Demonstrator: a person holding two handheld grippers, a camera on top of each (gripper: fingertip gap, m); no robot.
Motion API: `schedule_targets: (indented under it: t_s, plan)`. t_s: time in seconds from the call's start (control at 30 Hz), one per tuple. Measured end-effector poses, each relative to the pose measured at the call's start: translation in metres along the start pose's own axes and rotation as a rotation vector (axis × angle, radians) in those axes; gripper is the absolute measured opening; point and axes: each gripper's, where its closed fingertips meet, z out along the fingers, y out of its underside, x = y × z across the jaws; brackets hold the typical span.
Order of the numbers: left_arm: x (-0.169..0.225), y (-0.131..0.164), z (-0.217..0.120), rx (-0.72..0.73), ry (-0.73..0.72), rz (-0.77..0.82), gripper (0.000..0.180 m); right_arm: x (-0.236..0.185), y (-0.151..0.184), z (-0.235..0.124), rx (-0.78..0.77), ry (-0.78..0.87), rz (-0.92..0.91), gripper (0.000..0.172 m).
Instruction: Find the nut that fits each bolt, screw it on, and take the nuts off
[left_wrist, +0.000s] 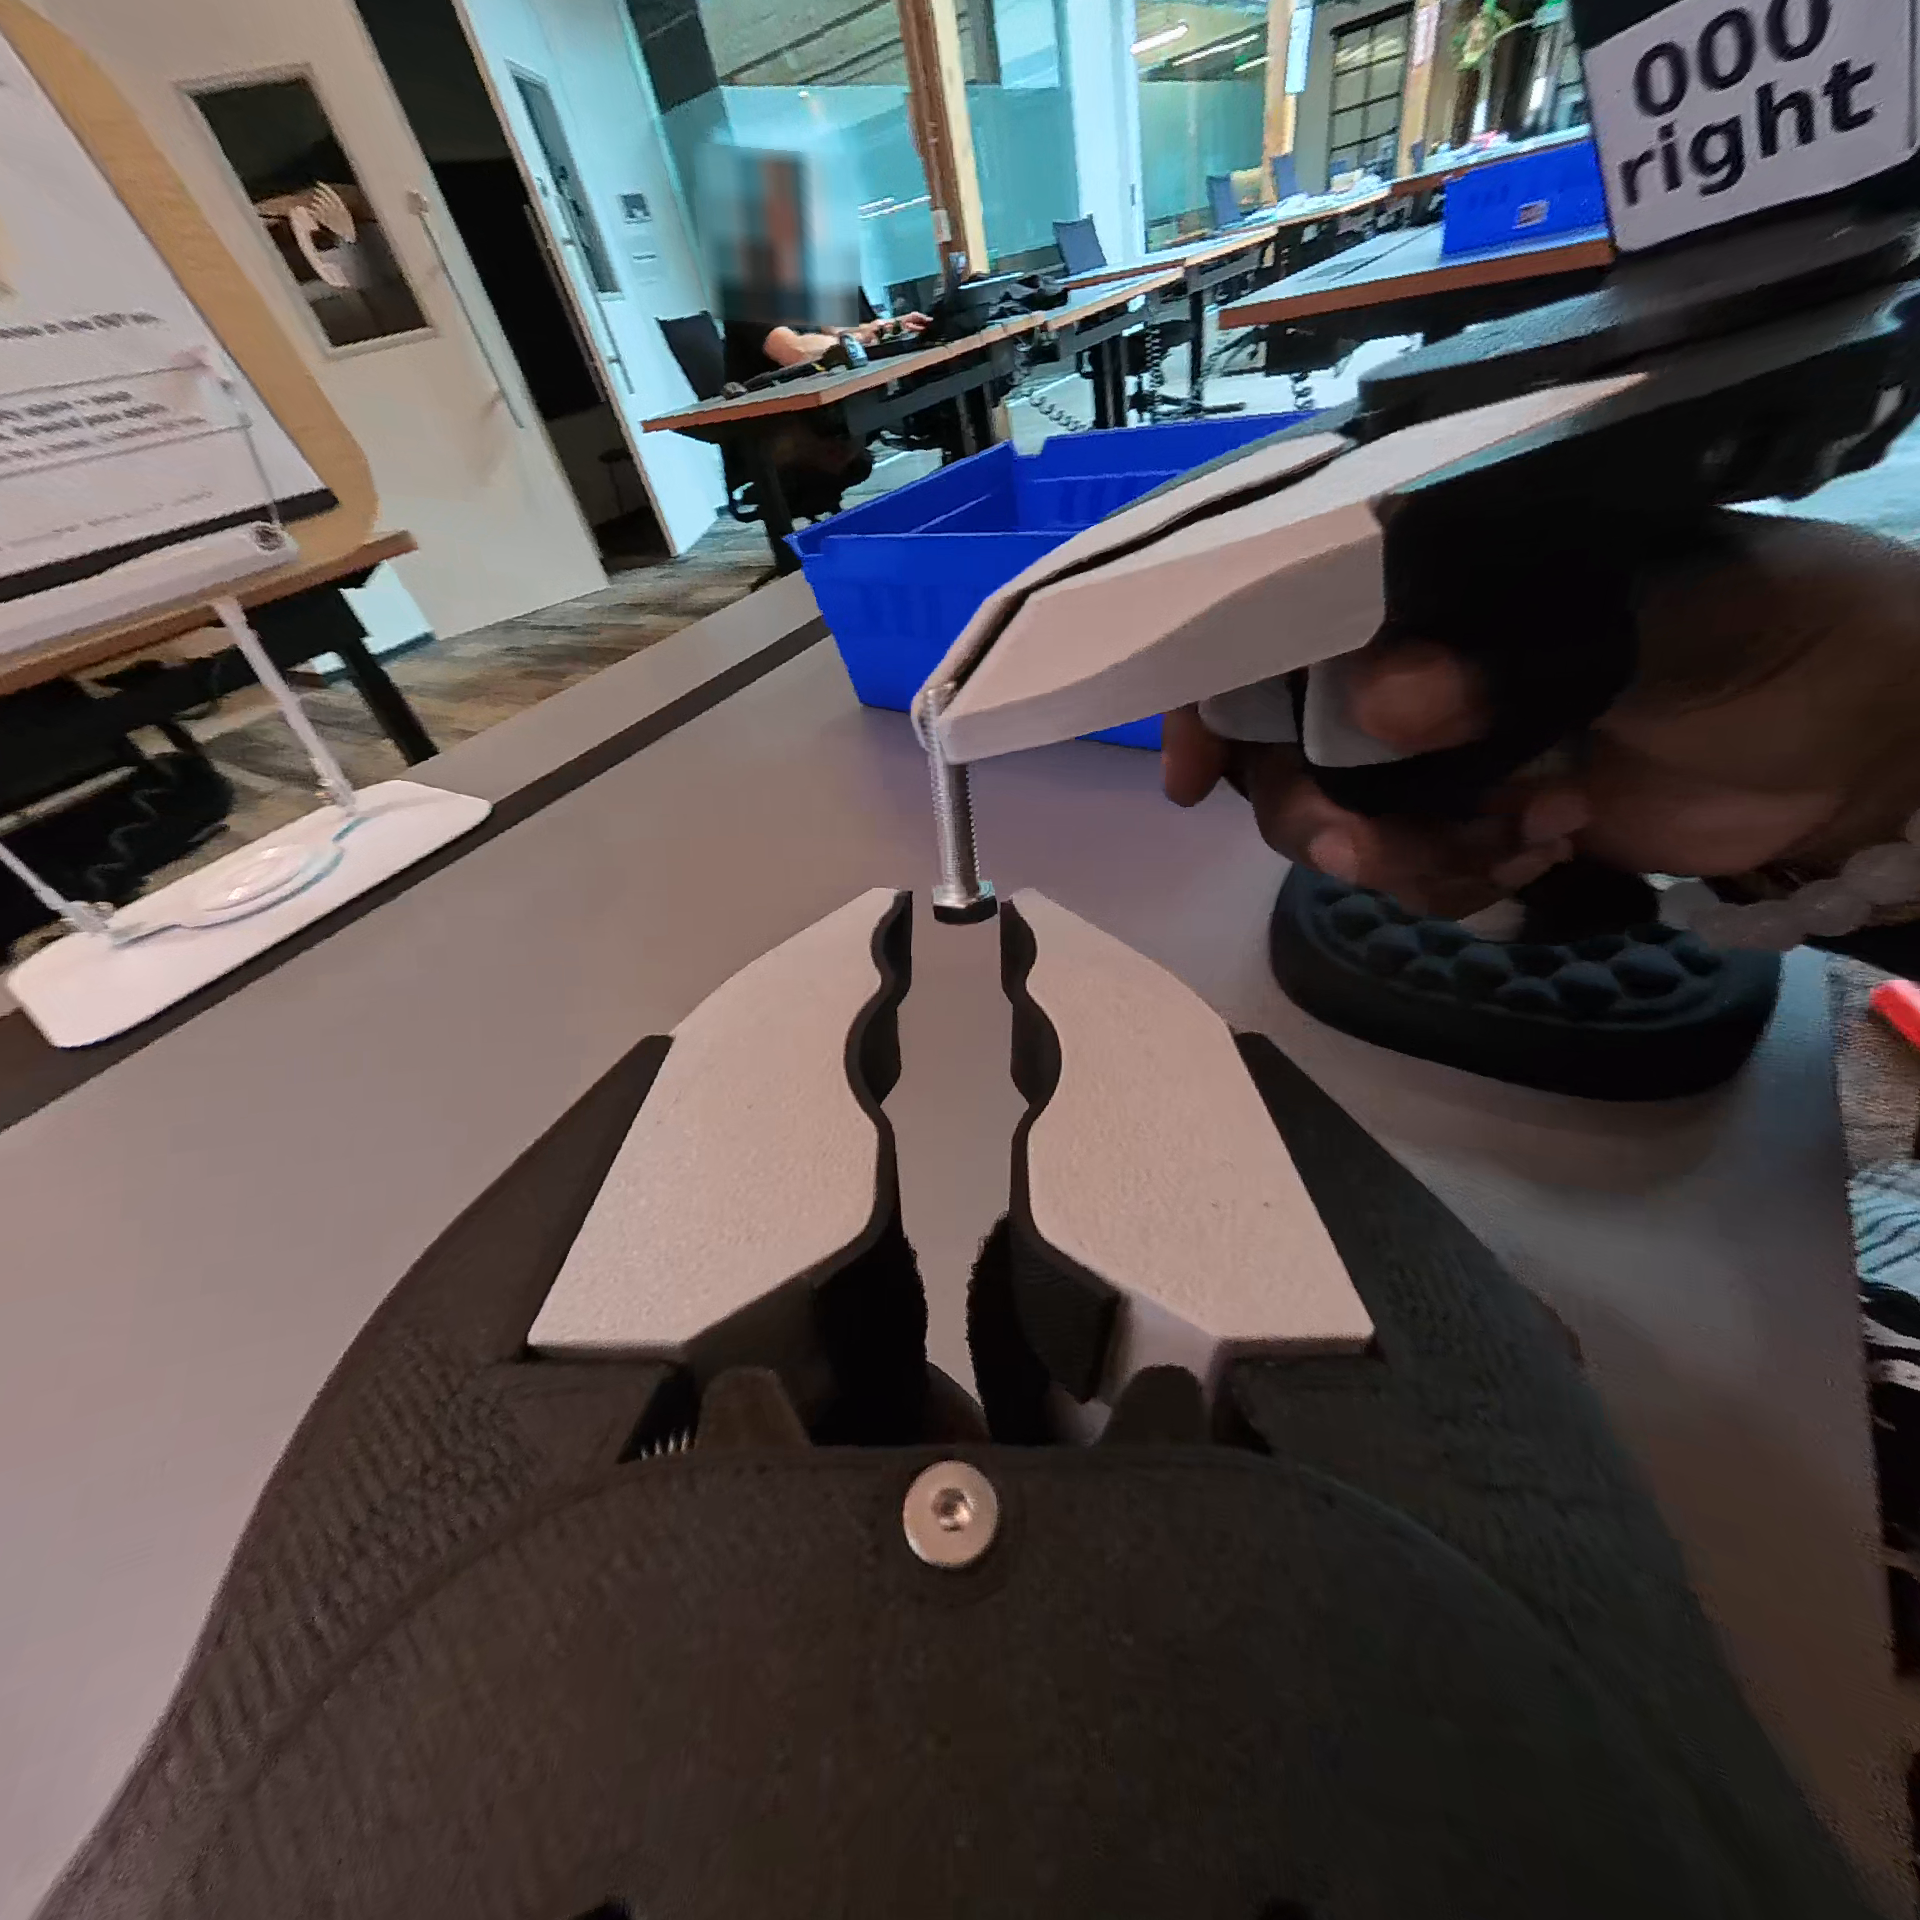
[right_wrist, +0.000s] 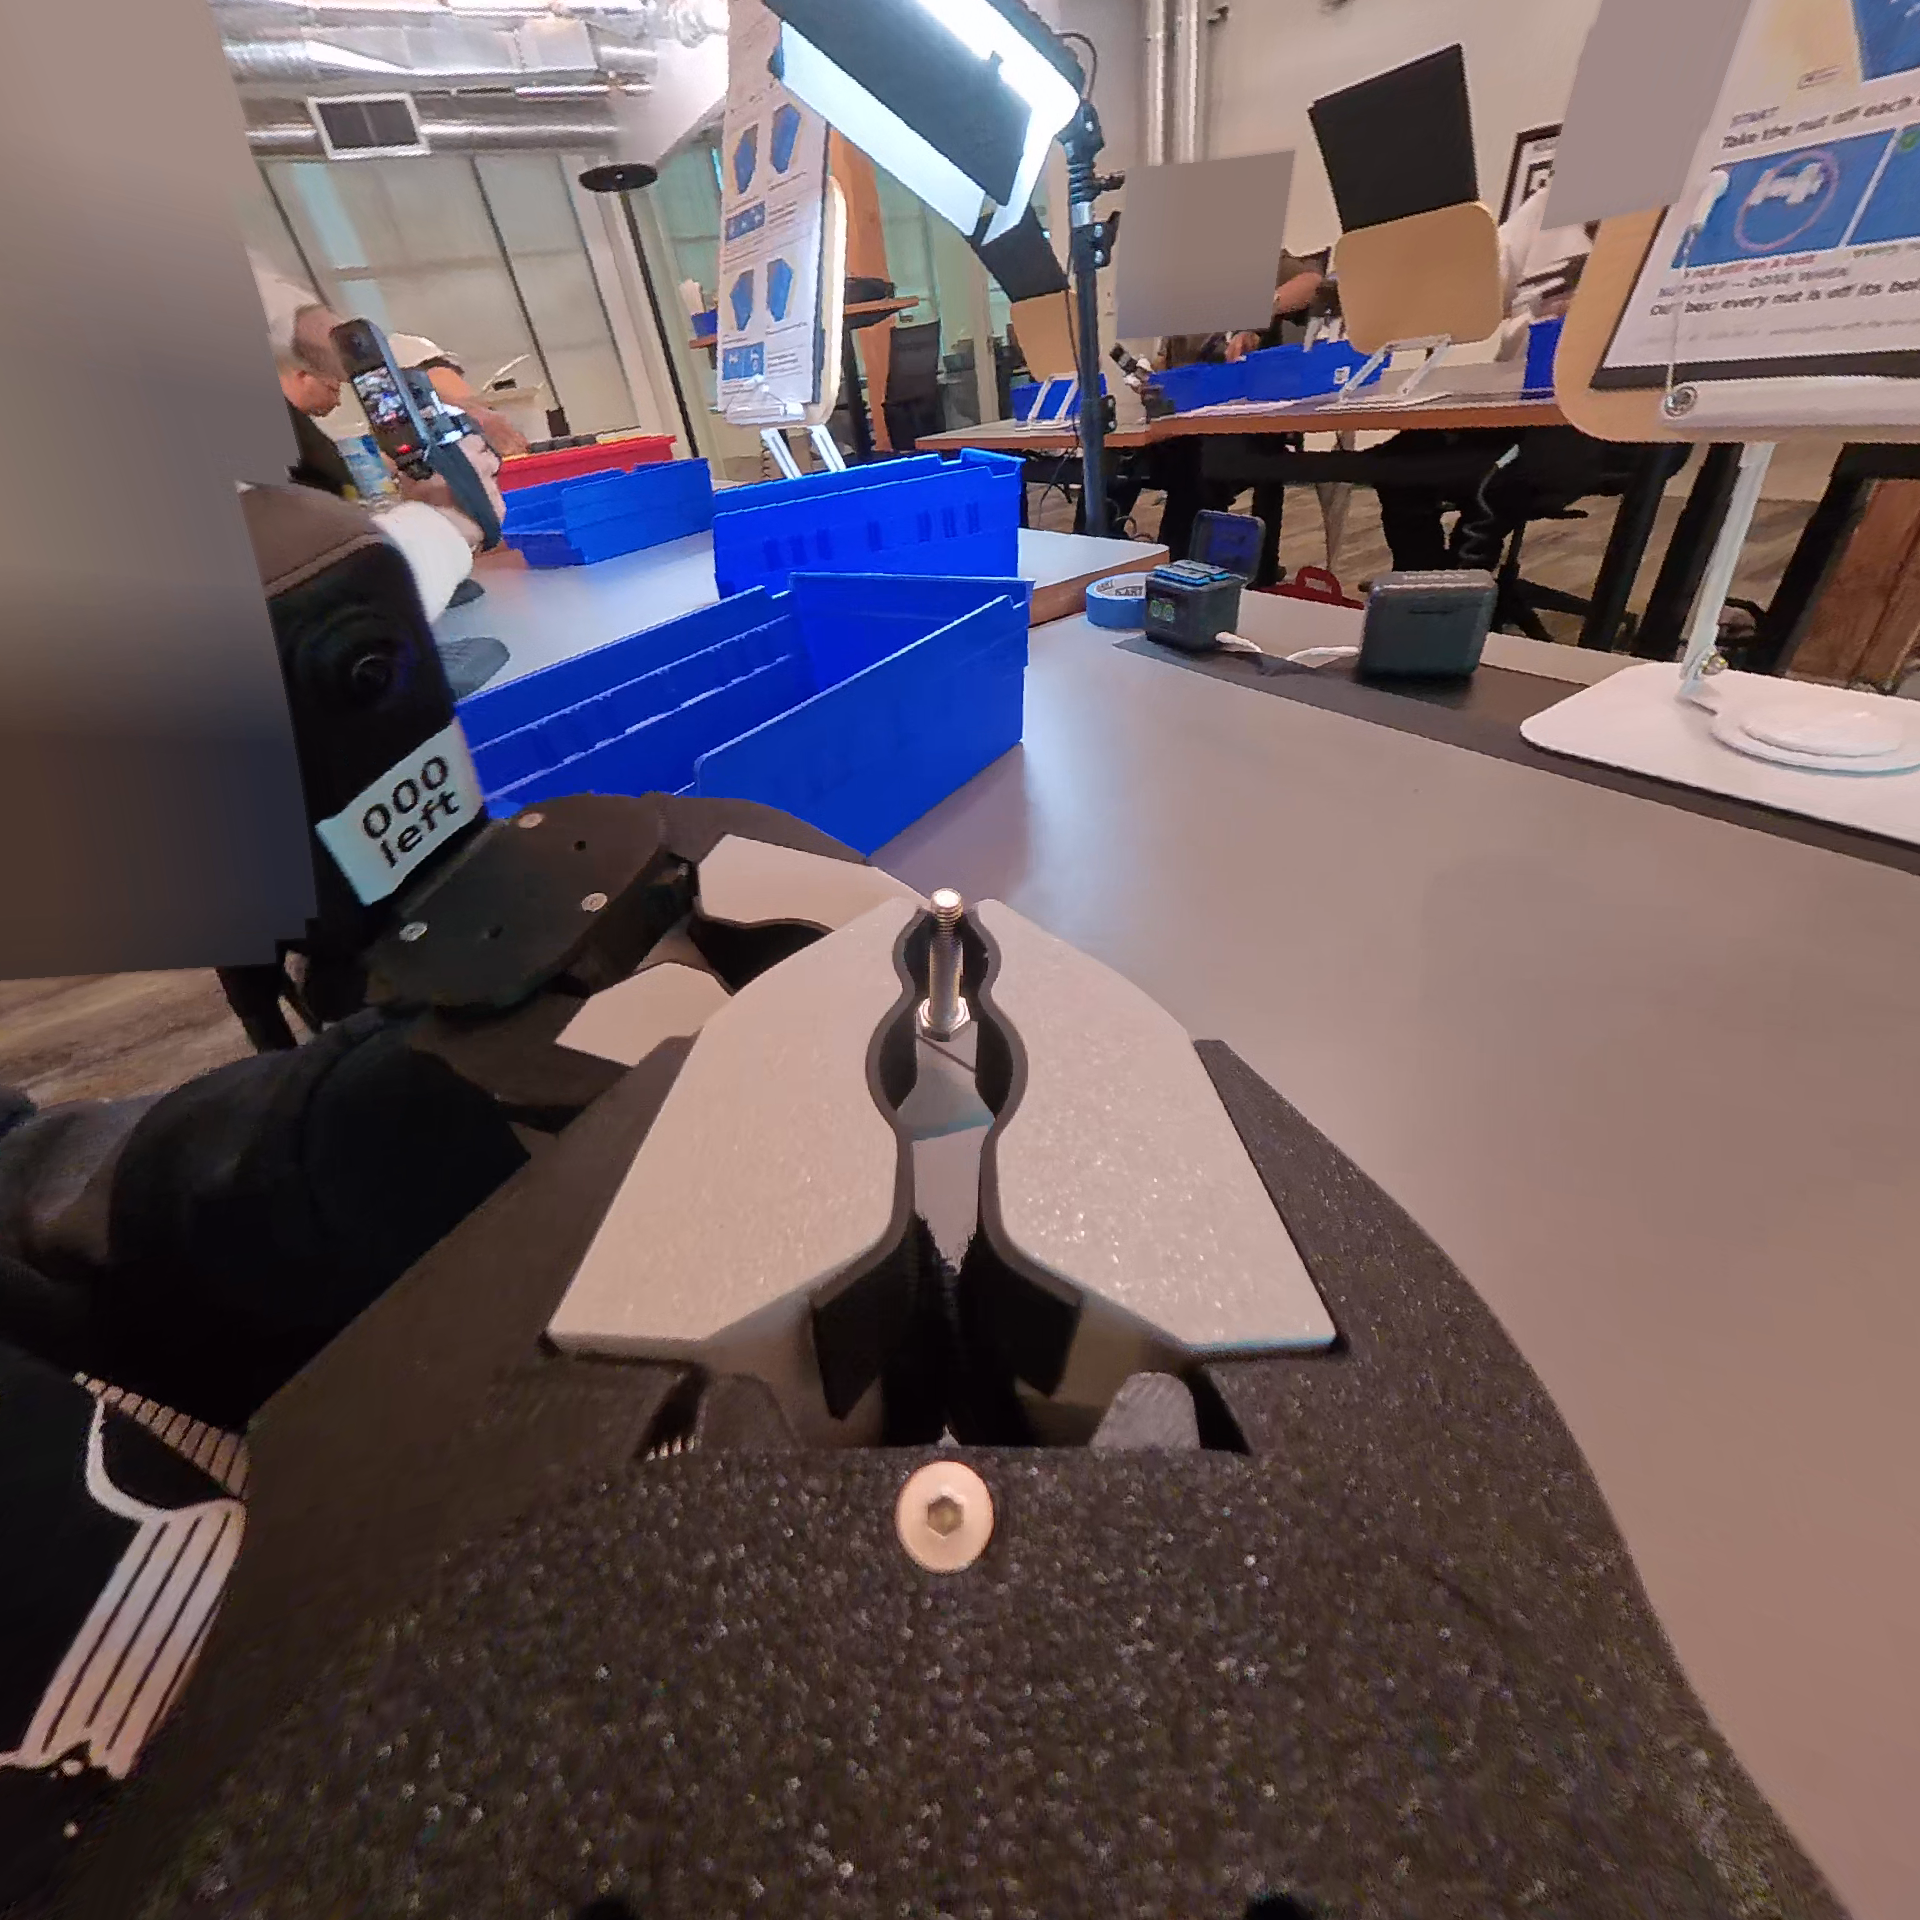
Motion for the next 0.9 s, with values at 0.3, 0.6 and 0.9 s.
schedule_targets:
  t_s: [0.3,0.6,0.9]
  plan:
    - [-0.003,0.002,0.001,-0.014,-0.03,0.004,0.015,0.0,-0.003,0.004,0.022,0.014,0.021,0.006]
    - [-0.003,0.003,0.001,-0.01,-0.025,0.002,0.011,0.001,-0.002,0.006,0.023,0.015,0.026,0.006]
    - [-0.012,-0.003,-0.021,0.046,0.062,-0.089,0.01,-0.01,0.013,-0.007,-0.244,-0.186,-0.108,0.031]
